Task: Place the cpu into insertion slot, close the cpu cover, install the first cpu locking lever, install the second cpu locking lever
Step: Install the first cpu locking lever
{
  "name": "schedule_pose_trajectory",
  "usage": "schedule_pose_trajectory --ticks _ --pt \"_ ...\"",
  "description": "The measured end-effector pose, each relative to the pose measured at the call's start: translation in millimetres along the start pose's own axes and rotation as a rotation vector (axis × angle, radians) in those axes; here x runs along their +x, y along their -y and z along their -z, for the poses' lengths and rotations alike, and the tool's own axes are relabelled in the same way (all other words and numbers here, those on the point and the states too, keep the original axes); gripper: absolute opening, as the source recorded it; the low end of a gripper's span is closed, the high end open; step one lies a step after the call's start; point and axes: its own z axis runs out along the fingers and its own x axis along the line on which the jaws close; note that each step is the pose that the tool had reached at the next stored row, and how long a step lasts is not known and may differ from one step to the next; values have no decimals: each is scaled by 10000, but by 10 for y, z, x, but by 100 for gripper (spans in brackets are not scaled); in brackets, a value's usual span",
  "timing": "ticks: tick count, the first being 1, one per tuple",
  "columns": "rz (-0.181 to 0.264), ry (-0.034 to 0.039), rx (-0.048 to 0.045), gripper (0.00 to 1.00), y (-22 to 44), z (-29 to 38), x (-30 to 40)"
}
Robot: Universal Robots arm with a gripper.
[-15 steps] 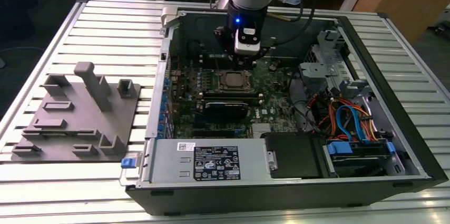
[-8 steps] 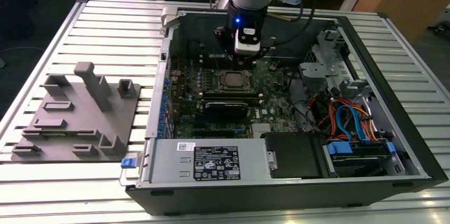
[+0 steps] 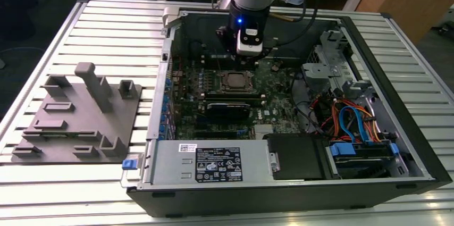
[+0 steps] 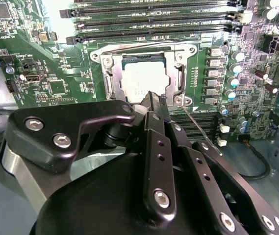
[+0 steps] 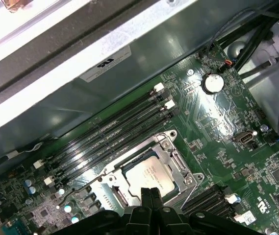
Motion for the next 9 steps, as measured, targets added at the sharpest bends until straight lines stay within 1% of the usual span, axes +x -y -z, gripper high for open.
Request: schedule_pose_trajectory --ticks 9 --pt "0 -2 -5 10 0 0 0"
